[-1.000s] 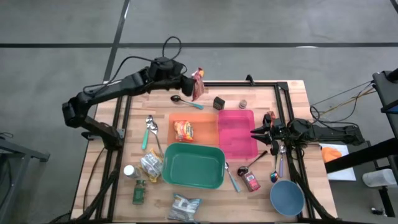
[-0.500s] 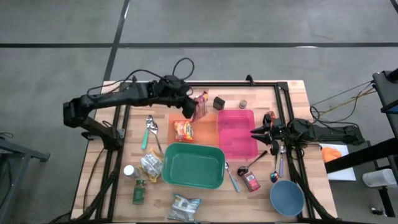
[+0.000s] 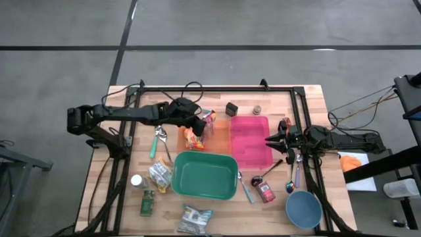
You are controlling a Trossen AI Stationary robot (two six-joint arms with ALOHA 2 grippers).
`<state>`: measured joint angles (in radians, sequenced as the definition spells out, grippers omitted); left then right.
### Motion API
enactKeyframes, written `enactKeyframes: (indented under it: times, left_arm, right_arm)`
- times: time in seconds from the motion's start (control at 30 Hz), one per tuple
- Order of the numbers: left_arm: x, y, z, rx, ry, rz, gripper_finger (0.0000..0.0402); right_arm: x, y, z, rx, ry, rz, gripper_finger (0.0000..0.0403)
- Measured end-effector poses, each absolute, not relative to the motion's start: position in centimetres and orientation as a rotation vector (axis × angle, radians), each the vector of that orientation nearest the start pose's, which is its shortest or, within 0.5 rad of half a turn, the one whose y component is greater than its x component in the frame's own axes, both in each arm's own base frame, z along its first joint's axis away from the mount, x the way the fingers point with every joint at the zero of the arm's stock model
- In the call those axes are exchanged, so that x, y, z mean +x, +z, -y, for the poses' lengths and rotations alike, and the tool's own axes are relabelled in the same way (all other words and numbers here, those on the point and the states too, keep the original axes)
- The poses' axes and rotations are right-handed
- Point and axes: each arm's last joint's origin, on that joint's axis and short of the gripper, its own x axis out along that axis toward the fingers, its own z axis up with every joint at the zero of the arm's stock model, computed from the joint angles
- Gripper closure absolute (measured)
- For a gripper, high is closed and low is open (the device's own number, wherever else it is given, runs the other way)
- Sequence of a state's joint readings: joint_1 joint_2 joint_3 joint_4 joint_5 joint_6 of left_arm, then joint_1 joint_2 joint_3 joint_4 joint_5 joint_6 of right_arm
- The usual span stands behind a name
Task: Pick & Place Food Item
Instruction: Put the red noodle pack into the orange bin
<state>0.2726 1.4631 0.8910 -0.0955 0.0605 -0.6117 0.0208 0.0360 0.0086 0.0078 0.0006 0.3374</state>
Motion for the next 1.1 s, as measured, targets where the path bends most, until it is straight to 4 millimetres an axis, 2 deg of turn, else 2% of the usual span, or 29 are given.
enactKeyframes:
  times: [0.27, 0.47, 0.57, 0.9, 1.1]
  left_arm:
    - [28.3, 19.6, -7.7, -0.79, 0.447, -0.615, 0.0398]
    - [28.2, 19.4, -7.7, -0.801, 0.453, -0.615, 0.0397]
    - [28.2, 19.5, -7.7, -0.801, 0.451, -0.611, 0.0384]
    - [28.3, 19.7, -7.7, -0.81, 0.416, -0.601, 0.0243]
    - [28.0, 21.5, -7.9, -0.809, 0.365, -0.519, 0.0165]
  right_arm:
    - [9.9, 16.4, -0.2, 0.337, 0.016, -0.023, 0.0296]
    - [9.9, 16.4, -0.2, 0.337, 0.017, -0.023, 0.0296]
    - [9.9, 16.4, -0.2, 0.337, 0.017, -0.023, 0.0296]
    - [9.9, 16.4, -0.2, 0.337, 0.017, -0.023, 0.0296]
    - [9.9, 16.4, -0.2, 0.337, 0.017, -0.023, 0.0296]
